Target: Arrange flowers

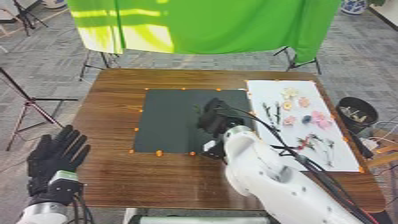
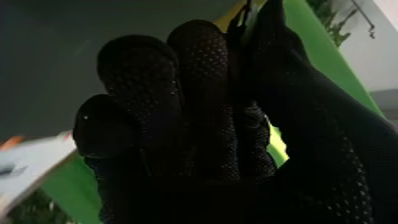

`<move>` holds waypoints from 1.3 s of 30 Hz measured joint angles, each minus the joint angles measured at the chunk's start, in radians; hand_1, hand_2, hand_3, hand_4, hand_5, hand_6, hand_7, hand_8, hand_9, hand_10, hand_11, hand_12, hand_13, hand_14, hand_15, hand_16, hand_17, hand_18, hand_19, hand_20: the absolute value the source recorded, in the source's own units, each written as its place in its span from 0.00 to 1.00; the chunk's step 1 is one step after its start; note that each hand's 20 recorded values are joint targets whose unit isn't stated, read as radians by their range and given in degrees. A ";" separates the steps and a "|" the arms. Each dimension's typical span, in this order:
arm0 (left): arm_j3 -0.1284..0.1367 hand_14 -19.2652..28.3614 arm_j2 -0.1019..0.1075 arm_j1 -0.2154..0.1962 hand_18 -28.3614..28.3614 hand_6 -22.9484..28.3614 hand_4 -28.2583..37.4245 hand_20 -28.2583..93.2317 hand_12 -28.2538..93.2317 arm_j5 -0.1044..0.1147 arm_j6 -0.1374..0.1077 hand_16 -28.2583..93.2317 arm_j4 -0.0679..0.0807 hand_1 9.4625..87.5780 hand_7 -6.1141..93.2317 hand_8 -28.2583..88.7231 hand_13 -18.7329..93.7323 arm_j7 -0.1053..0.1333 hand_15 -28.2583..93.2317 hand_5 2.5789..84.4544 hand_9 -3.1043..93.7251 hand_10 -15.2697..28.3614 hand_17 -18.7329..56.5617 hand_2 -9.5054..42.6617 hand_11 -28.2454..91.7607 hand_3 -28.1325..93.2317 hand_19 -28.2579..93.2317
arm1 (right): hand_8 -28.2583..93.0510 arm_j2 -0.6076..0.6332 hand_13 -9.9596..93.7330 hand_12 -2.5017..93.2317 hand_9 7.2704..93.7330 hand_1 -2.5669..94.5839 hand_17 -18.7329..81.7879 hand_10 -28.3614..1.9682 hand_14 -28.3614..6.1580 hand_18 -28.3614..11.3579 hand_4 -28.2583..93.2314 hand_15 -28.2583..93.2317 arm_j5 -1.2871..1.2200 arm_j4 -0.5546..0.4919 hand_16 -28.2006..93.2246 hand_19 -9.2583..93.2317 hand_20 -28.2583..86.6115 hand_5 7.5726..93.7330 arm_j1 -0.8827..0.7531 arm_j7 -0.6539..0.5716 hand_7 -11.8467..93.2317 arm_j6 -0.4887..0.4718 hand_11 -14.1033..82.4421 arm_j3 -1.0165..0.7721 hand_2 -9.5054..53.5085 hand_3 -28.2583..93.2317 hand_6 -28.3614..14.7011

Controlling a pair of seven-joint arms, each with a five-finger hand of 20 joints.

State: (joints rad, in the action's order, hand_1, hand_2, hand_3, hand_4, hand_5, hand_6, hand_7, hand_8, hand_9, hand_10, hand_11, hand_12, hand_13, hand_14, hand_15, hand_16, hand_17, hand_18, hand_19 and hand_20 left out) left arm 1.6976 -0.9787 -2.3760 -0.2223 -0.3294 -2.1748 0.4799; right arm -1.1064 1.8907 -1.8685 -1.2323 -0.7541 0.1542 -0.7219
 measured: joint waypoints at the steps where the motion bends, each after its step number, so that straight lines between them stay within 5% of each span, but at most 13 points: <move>1: -0.004 0.74 0.003 0.000 0.75 0.66 0.00 0.30 0.32 -0.001 -0.003 0.18 0.000 0.21 0.18 0.18 0.33 0.000 0.49 0.49 0.34 0.72 0.15 0.49 0.42 0.83 0.52 | 0.29 -0.021 0.96 0.54 1.00 0.46 0.66 0.61 0.58 0.08 0.27 0.58 -0.027 0.025 0.62 1.00 0.53 0.65 0.027 -0.019 0.86 0.000 0.40 0.016 0.00 1.00 0.62; 3: -0.012 0.74 0.010 0.001 0.75 0.66 0.00 0.30 0.32 -0.009 -0.007 0.18 0.000 0.20 0.18 0.18 0.33 -0.004 0.49 0.49 0.34 0.72 0.15 0.49 0.42 0.83 0.52 | 0.29 -0.059 0.96 0.53 1.00 0.46 0.67 0.61 0.58 0.08 0.27 0.59 -0.065 0.079 0.62 1.00 0.54 0.65 0.078 -0.067 0.86 0.016 0.40 0.060 0.00 1.00 0.62; 9: -0.047 0.74 0.029 0.034 0.75 0.66 0.01 0.30 0.32 -0.085 -0.009 0.18 0.012 0.21 0.18 0.18 0.33 -0.055 0.49 0.49 0.34 0.72 0.15 0.49 0.41 0.84 0.52 | 0.29 -0.195 0.96 0.53 1.00 0.46 0.67 0.62 0.57 0.06 0.26 0.59 -0.064 0.231 0.61 1.00 0.54 0.65 0.130 -0.215 0.86 0.161 0.40 0.128 0.00 1.00 0.62; 13: -0.072 0.74 0.041 0.077 0.75 0.66 0.01 0.30 0.32 -0.086 -0.010 0.18 0.022 0.21 0.18 0.18 0.33 -0.094 0.49 0.49 0.34 0.72 0.15 0.49 0.41 0.83 0.51 | 0.29 -0.263 0.97 0.53 1.00 0.46 0.67 0.62 0.57 0.05 0.26 0.59 -0.017 0.252 0.61 1.00 0.54 0.65 0.100 -0.245 0.86 0.151 0.41 0.123 0.00 1.00 0.63; 22: -0.093 0.74 0.049 0.115 0.75 0.66 0.00 0.30 0.32 -0.085 -0.010 0.18 0.031 0.21 0.18 0.18 0.33 -0.121 0.49 0.49 0.34 0.72 0.15 0.48 0.42 0.83 0.51 | 0.30 -0.337 0.97 0.53 1.00 0.46 0.68 0.64 0.58 0.05 0.24 0.60 0.012 0.248 0.60 1.00 0.54 0.64 0.056 -0.244 0.86 0.144 0.40 0.132 0.00 0.99 0.63; 35: -0.132 0.74 0.049 0.145 0.75 0.66 0.01 0.31 0.32 -0.079 -0.010 0.18 0.046 0.22 0.18 0.18 0.33 -0.125 0.49 0.49 0.34 0.72 0.15 0.49 0.42 0.83 0.52 | 0.34 -0.410 0.92 0.51 0.97 0.48 0.64 0.62 0.55 0.06 0.19 0.59 0.057 0.294 0.59 1.00 0.51 0.59 0.044 -0.237 0.86 0.119 0.33 0.126 0.00 0.96 0.59; 39: -0.134 0.74 0.049 0.149 0.75 0.66 0.00 0.31 0.32 -0.056 -0.010 0.18 0.047 0.22 0.19 0.18 0.33 -0.111 0.50 0.50 0.34 0.72 0.15 0.48 0.43 0.83 0.52 | 0.35 -0.406 0.89 0.51 0.95 0.47 0.62 0.58 0.52 0.07 0.18 0.61 0.061 0.293 0.57 1.00 0.49 0.57 0.044 -0.204 0.85 0.051 0.33 0.126 0.00 0.95 0.57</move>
State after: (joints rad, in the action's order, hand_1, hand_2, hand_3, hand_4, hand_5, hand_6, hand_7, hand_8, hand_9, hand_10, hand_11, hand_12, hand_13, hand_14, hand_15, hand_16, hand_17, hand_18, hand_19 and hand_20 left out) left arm 1.5636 -0.9293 -2.2273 -0.2778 -0.3390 -2.1278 0.3692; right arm -1.5127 1.9513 -1.5753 -1.1883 -0.9578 0.2054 -0.5960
